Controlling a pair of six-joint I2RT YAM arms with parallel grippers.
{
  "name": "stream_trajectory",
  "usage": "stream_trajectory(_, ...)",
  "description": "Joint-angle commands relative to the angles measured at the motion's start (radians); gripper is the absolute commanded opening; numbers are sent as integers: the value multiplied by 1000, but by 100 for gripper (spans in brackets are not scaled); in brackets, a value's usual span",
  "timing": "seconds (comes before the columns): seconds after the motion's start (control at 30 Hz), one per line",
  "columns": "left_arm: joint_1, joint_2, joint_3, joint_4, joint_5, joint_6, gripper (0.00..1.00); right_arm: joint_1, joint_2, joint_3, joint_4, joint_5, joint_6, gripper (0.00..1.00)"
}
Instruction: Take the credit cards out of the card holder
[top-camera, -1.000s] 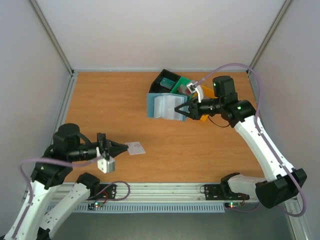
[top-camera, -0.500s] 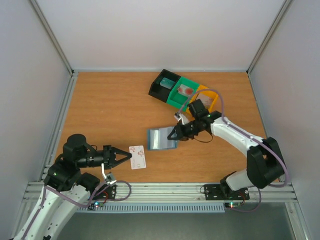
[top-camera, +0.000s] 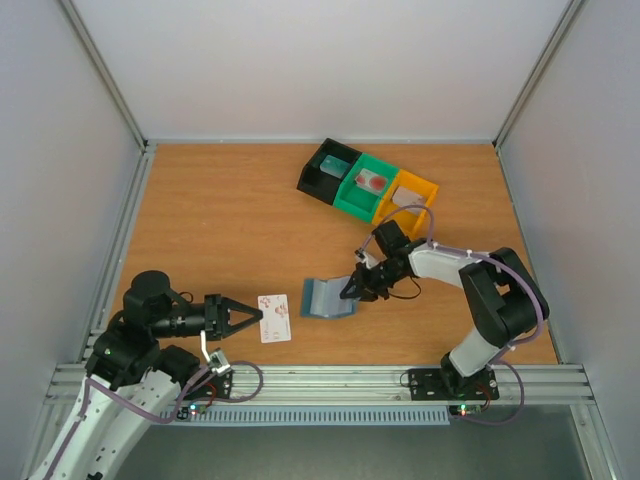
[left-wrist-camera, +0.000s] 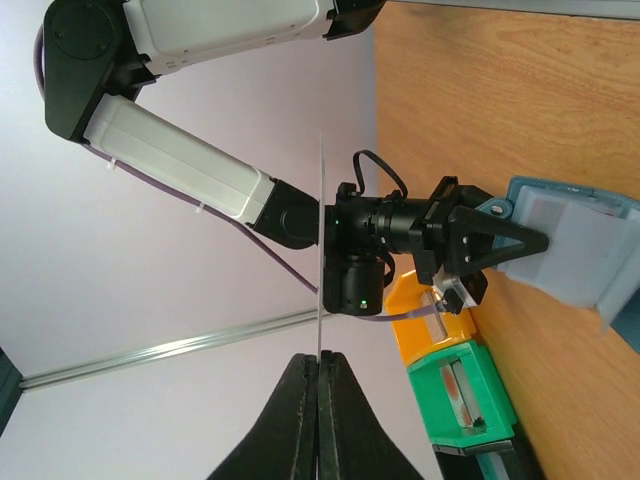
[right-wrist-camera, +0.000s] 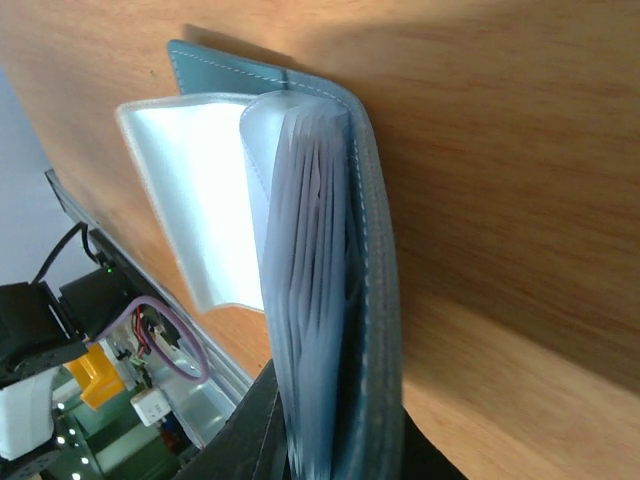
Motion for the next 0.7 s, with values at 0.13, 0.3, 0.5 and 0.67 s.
stream_trajectory(0.13,4,-5,11,-21,12,195,0,-71,-53,-30,-81,21,-33,28)
stream_trajectory(0.3,4,-6,11,-11,-1,116,0,-130,-197,-2,-258,129,-97,51)
stream_trajectory(0.5,4,-3,15,153,36,-99,0,-128,-402,248,-580,442,-303,56)
stream_trajectory(0.67,3,150,173,384,-105,-675,0,37,-623,438,-482,416,-575,57)
